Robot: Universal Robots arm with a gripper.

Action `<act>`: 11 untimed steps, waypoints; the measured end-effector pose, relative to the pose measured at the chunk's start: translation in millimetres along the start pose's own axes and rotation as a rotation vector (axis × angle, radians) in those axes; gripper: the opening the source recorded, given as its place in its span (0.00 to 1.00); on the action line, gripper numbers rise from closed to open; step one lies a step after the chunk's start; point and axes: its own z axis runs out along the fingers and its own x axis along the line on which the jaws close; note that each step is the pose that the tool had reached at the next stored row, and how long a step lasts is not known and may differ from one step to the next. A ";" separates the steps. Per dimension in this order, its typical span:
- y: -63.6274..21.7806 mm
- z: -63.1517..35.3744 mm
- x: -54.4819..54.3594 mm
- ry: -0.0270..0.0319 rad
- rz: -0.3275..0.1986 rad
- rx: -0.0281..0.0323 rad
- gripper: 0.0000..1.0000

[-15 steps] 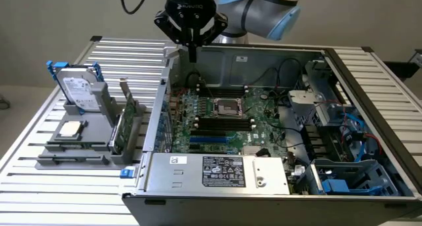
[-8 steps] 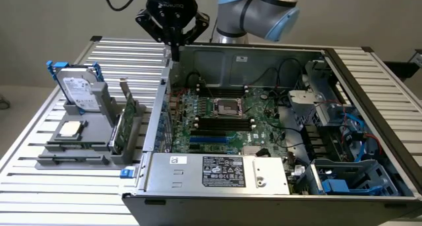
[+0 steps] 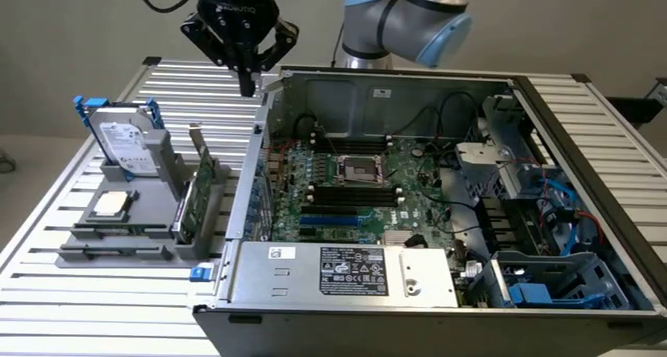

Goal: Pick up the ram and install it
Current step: 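Reach for the ram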

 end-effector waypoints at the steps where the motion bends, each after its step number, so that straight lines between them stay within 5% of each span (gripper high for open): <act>1: -0.4 0.8 4.4 0.0001 0.000 -0.0001 0.11; 9: -3.3 7.5 40.4 -0.0004 0.000 -0.0001 0.11; 11: -4.0 9.1 49.4 -0.0055 0.000 -0.0005 0.11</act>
